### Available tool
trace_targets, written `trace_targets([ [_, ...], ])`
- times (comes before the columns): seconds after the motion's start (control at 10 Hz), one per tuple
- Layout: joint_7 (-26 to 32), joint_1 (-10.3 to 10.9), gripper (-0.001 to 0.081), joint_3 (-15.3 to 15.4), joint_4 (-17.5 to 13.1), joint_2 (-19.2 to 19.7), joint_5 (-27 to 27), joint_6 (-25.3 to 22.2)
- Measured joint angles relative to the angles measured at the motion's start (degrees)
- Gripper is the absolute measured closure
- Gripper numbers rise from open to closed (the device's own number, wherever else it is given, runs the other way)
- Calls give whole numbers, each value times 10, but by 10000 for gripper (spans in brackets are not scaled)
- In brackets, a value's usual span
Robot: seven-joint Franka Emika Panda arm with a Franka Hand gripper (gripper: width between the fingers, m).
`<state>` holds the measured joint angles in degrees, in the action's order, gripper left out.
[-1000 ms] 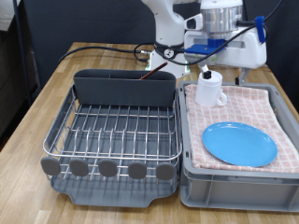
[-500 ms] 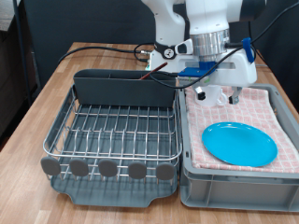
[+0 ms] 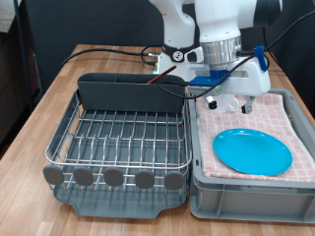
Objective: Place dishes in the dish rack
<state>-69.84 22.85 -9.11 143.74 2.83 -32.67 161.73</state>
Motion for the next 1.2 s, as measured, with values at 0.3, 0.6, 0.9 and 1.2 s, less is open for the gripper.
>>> trace_targets([
  [0.3, 58, 0, 4, 7, 0, 12, -53, 6],
  [0.6, 107, -2, 4, 15, -2, 34, -106, 25],
  [0.9, 188, -10, 4, 31, -13, 62, -185, 41],
  [1.2, 276, -21, 4, 49, -32, 88, -273, 49],
])
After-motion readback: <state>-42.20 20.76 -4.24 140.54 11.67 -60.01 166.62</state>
